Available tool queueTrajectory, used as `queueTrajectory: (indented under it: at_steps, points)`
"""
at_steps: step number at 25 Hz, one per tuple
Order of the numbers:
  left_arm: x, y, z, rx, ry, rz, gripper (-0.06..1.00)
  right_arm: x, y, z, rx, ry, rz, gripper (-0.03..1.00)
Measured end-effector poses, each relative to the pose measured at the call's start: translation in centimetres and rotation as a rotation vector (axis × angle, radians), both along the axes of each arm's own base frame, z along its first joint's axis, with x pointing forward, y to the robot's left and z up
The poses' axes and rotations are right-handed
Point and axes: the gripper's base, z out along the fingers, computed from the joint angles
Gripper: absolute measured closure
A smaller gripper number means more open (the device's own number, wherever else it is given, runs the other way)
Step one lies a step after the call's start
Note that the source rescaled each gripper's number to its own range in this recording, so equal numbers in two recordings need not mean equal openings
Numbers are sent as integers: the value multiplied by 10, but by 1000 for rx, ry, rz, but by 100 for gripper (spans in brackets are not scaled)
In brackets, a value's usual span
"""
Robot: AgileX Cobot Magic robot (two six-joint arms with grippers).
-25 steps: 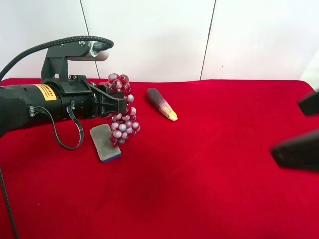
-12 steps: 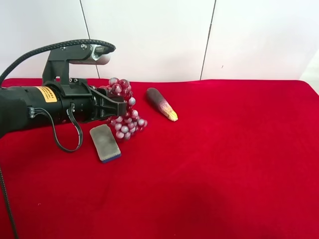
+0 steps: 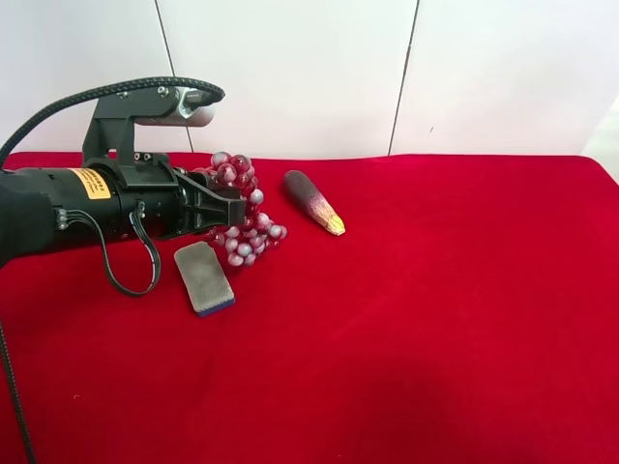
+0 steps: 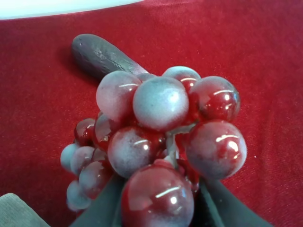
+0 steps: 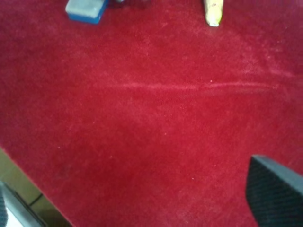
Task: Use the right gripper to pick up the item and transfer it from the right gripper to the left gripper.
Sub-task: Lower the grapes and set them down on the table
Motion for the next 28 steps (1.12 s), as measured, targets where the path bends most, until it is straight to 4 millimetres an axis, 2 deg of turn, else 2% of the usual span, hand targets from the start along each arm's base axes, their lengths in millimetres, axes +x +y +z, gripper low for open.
queueTrajectory:
  at_steps: [4, 16, 21, 28]
  points:
    - [0, 0, 0, 0, 0, 0, 94, 0, 0, -6, -30, 22, -1, -3]
    - [0, 0, 0, 0, 0, 0, 94, 1, -2, -6, -33, 14, -15, -3]
    - [2, 3, -1, 15, 0, 5, 94, -4, -7, -6, -2, -22, -98, -3]
    - [9, 18, -5, 43, 53, 56, 94, -15, -14, -5, 50, -101, -258, -2]
